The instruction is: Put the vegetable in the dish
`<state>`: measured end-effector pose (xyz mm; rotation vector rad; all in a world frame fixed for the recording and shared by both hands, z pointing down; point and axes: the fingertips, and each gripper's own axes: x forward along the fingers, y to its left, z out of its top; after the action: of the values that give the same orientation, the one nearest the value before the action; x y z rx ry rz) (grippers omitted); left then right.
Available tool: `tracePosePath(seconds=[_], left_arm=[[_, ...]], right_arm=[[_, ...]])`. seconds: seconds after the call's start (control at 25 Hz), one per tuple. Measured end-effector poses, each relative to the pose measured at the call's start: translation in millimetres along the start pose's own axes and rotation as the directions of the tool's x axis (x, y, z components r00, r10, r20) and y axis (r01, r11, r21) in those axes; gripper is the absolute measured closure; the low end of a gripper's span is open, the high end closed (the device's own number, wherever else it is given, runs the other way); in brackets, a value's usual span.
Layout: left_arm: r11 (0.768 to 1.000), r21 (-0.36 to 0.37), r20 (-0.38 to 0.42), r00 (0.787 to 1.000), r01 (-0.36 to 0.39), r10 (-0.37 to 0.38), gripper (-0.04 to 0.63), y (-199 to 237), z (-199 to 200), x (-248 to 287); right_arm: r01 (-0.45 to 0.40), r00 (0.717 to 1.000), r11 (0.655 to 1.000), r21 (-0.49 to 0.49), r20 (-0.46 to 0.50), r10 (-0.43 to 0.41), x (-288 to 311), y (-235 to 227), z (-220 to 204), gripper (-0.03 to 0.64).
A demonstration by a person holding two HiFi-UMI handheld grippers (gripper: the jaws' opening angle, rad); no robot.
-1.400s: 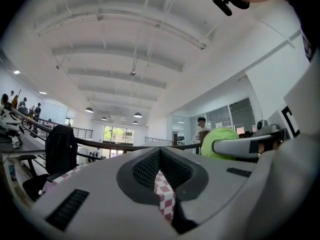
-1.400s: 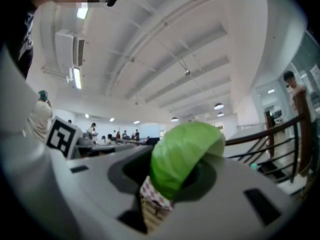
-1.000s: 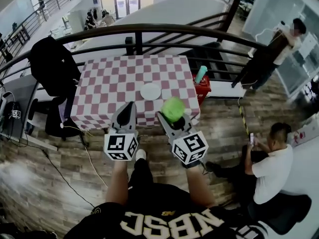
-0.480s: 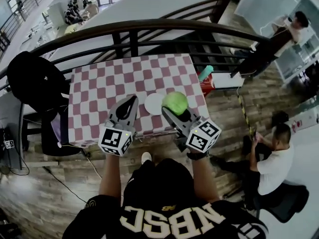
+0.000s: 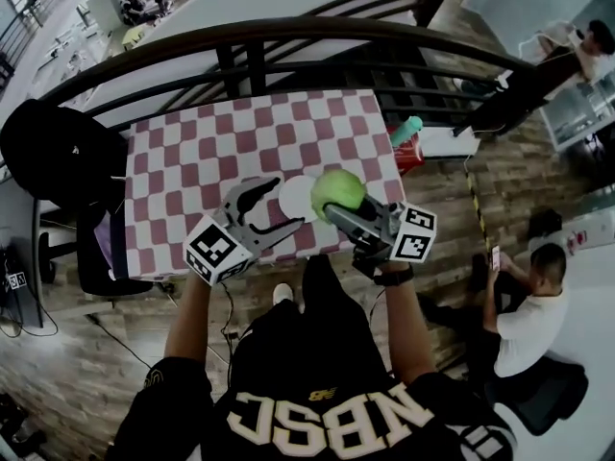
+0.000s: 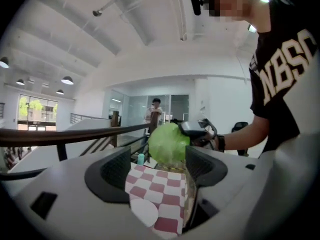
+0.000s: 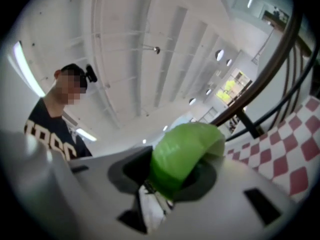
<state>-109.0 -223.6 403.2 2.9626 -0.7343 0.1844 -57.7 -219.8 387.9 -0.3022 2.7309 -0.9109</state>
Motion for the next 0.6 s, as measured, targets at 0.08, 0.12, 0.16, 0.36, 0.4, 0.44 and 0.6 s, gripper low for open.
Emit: tracePosePath(seconds=[0.08,0.12,0.16,0.36,0.4,0.44,0.6], left_arm=[[0.996,0.052,-0.077,0.994,0.077,-0.073,0.205,-4.7,-10.2,15.6],[0.991,0.076,-0.113,0.989,0.108,-0.100,0.180,-5.9,-14.8,23.8],[0.985,0.098,-0.147,0.981,0.141,-0.126,0.161,-6.7,-19.5,32.1],[0.937,0.199,-0.295,0.930,0.286,-0.221,0.094,-12.7,-55.5,66.9],[0.935,0.205,-0.306,0.926,0.290,-0.220,0.094,-11.4,-61.8,71.5],[0.933,0.210,-0.312,0.924,0.292,-0.219,0.094,-9.3,-66.8,75.8],[0.929,0.206,-0.338,0.913,0.308,-0.228,0.095,2.0,-86.8,86.0]], right_arm=[[-0.074,0.996,0.996,0.059,-0.036,0.076,1.9,-11.7,-5.5,0.485],[-0.109,0.992,0.991,0.084,-0.057,0.114,3.5,-16.8,-9.7,0.485],[-0.141,0.986,0.985,0.103,-0.079,0.149,5.5,-21.6,-13.6,0.484],[-0.254,0.942,0.954,0.162,-0.184,0.282,16.2,-39.4,-35.6,0.484],[-0.267,0.930,0.948,0.172,-0.213,0.300,17.6,-41.6,-42.5,0.483],[-0.279,0.917,0.943,0.181,-0.241,0.317,19.0,-44.1,-49.5,0.484],[-0.306,0.894,0.925,0.226,-0.266,0.361,22.2,-62.9,-65.6,0.484]])
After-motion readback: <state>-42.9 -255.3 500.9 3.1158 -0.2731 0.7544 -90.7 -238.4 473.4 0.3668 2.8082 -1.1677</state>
